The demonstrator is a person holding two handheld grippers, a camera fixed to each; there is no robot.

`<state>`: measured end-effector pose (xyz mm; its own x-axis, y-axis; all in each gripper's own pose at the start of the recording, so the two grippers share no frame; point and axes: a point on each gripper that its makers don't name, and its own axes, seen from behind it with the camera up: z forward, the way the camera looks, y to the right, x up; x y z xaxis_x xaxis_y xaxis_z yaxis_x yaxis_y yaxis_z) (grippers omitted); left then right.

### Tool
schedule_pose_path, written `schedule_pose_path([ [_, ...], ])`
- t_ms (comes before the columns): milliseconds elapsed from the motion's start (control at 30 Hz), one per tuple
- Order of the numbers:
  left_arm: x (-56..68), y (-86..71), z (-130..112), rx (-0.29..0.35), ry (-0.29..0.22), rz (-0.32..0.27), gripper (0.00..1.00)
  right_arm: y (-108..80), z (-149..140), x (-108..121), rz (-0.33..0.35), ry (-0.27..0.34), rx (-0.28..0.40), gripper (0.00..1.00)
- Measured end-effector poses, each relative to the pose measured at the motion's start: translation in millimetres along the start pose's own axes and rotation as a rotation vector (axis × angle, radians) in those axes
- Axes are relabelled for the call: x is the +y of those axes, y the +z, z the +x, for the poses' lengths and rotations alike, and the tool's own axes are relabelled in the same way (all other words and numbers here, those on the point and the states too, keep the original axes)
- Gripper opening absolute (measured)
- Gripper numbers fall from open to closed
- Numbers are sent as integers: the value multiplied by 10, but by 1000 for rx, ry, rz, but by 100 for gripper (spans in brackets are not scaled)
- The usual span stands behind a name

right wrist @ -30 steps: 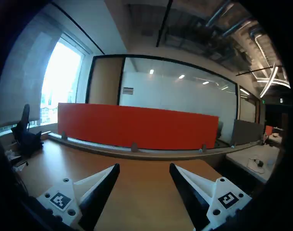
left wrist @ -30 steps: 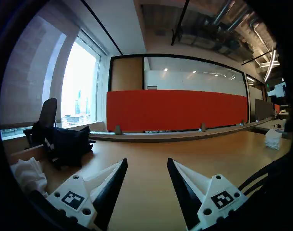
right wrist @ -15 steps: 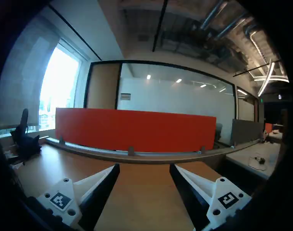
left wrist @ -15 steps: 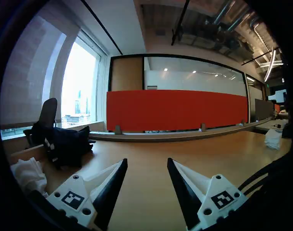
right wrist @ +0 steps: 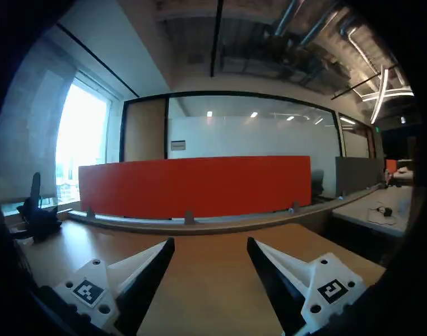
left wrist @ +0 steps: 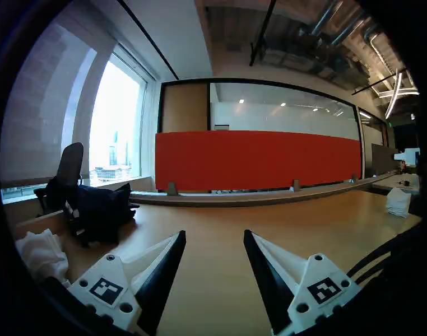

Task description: Fold towel

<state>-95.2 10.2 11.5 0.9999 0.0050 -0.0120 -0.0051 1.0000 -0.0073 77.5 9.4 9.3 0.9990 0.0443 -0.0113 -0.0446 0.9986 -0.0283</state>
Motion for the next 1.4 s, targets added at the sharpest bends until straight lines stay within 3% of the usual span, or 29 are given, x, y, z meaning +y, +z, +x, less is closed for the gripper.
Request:
schedule_pose_path([
  [600,3,12,-19,1,0,0,75,-27,-598,-4,25,-8,-36,100],
  [1400,7,12,-25,1,0,0,75,-3,-871,-2,41,-2,-29,100],
])
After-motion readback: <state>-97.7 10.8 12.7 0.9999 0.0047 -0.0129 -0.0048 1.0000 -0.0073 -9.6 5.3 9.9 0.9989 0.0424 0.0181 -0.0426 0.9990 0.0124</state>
